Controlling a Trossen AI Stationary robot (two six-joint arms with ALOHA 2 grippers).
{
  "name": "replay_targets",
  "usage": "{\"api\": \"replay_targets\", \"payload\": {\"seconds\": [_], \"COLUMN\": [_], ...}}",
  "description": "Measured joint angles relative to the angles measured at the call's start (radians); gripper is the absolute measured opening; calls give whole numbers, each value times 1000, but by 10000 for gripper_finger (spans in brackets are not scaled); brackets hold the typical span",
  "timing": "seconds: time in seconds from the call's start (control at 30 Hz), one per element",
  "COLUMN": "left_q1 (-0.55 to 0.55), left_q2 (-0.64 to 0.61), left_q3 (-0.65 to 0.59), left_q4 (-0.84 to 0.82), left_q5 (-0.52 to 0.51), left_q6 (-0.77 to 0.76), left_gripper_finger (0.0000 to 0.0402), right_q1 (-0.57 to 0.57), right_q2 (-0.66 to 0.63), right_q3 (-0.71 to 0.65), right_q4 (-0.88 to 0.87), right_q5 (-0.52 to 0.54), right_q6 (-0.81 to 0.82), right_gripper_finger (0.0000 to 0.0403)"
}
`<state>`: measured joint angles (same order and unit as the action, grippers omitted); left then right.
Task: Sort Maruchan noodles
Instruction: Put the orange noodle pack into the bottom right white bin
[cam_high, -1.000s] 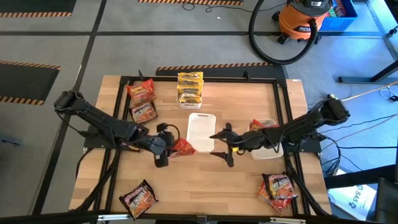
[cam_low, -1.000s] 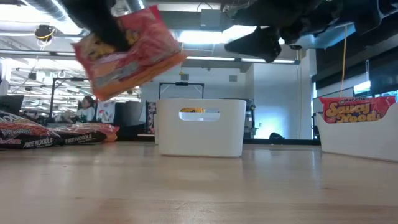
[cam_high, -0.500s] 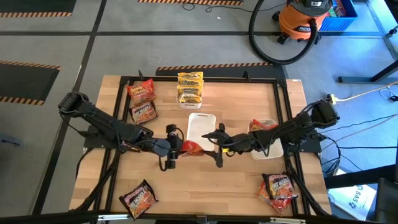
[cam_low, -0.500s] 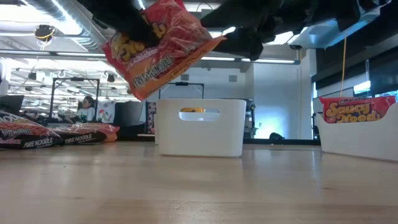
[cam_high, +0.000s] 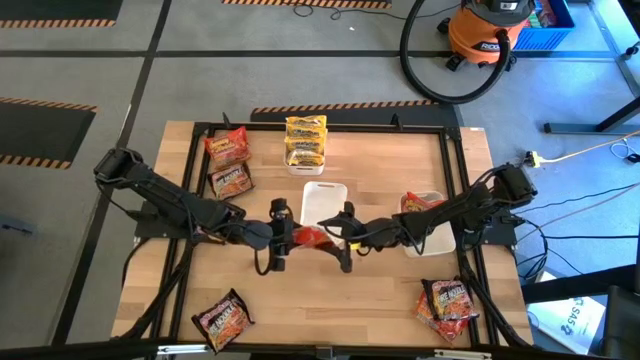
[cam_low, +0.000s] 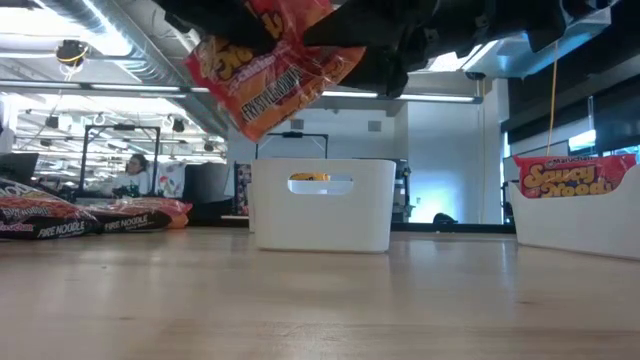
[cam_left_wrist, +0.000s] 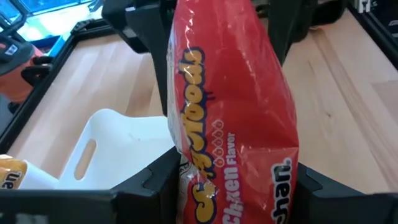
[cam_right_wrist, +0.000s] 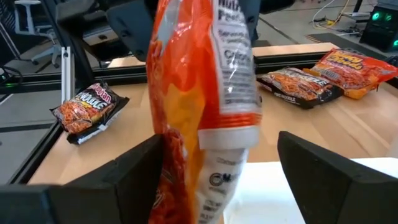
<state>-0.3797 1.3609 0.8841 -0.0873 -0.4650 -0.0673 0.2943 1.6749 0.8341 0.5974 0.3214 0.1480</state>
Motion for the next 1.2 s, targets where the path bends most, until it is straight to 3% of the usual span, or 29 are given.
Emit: {"api": "replay_targets", "payload": {"seconds": [0.2,0.63,1.2], "left_q1": [17,22,14], "left_q2": [0,0,-89], "left_q3": [0,0,2], "left_q4": [20,30,32], "left_q5": [-20,-1,0], "left_q6": [-1,25,56], "left_gripper_finger": [171,174,175], "right_q1": [0,0,-1], "right_q2": [0,0,-69], "right_q3": [0,0,3], "right_q4": [-7,-9,-54], "right_q5": [-25,-25,-27], "right_q6": [-14,-98,-113], "right_gripper_finger": [254,96,71]}}
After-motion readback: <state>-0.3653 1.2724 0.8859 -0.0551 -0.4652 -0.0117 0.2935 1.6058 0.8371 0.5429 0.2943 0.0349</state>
